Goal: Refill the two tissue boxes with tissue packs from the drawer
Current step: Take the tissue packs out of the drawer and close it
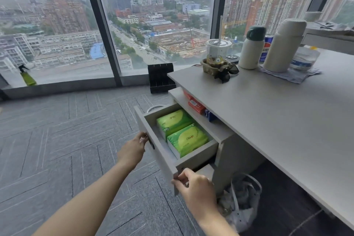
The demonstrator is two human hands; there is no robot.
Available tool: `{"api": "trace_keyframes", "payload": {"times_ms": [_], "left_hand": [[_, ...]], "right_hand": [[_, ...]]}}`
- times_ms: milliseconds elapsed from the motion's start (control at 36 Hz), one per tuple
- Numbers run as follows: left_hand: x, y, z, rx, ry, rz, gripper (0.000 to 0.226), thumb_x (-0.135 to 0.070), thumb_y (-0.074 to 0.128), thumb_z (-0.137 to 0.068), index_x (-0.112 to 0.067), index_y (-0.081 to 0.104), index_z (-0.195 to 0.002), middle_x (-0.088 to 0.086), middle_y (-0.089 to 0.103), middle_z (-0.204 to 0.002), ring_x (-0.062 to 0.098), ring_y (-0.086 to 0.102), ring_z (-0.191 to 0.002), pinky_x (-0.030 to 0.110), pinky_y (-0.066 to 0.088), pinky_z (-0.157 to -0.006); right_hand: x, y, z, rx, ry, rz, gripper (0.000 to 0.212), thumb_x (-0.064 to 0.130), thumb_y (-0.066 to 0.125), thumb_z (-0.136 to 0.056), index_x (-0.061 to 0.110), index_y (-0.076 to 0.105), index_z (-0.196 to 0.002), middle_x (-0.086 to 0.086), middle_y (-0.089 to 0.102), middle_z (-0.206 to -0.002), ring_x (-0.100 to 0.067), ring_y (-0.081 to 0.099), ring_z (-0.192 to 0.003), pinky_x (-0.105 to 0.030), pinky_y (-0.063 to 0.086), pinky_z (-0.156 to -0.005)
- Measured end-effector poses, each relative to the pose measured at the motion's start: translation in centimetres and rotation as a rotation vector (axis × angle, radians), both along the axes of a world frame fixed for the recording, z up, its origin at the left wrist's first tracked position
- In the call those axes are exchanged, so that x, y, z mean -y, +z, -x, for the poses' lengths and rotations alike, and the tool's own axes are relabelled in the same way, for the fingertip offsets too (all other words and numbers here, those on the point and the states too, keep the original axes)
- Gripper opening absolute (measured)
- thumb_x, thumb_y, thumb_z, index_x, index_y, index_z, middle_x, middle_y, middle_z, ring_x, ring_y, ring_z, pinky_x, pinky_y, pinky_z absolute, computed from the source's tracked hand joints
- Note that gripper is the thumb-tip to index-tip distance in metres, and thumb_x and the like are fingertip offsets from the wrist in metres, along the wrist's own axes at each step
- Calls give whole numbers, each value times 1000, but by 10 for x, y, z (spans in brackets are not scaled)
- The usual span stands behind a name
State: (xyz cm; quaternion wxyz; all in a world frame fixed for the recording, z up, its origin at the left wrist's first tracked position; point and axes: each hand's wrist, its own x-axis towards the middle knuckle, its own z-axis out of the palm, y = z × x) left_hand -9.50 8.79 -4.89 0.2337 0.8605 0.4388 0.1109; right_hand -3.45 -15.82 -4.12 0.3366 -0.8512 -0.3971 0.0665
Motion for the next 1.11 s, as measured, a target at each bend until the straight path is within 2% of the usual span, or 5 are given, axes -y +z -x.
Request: {"api": "trace_keyframes", "payload": {"times_ms": [389,528,667,889,1111], "left_hand": [[-7,20,69,291,240,-29,17,-30,52,-94,-27,52,-111,0,61,-117,21,59,-91,38,50,-75],[19,59,46,447,-31,-191,25,-16,60,-89,-20,53,-113,-5,56,-108,18,58,-95,36,50,-83],[57,65,-2,356,-127,3,63,-21,78,-74,-26,44,-127,-2,53,-124,17,50,-117,39,44,-103],[64,47,-37,-20,136,595,128,-24,82,-73,-11,-19,-149,20,-4,-160,32,19,-146,36,19,-117],[64,38,-43,-200,198,588,101,-9,72,-81,-2,-2,-150,20,40,-146,32,45,-131,35,38,-104]], "right_hand": [[-20,6,17,-144,224,-137,27,55,62,-78,29,67,-86,14,69,-67,-5,63,-63,-23,54,-61],[-43,28,-23,-128,160,-215,26,40,69,-83,27,61,-103,14,67,-89,-2,63,-81,-27,56,-73],[-81,41,-67,-189,129,-40,69,43,77,-74,22,41,-129,0,49,-128,-19,48,-118,-39,44,-100],[-110,32,-98,-157,124,442,85,39,82,-69,12,34,-133,-12,48,-134,-31,51,-120,-40,45,-98],[-113,24,-102,-171,161,699,71,29,76,-71,10,36,-127,-11,59,-123,-30,57,-113,-41,49,-96]]}}
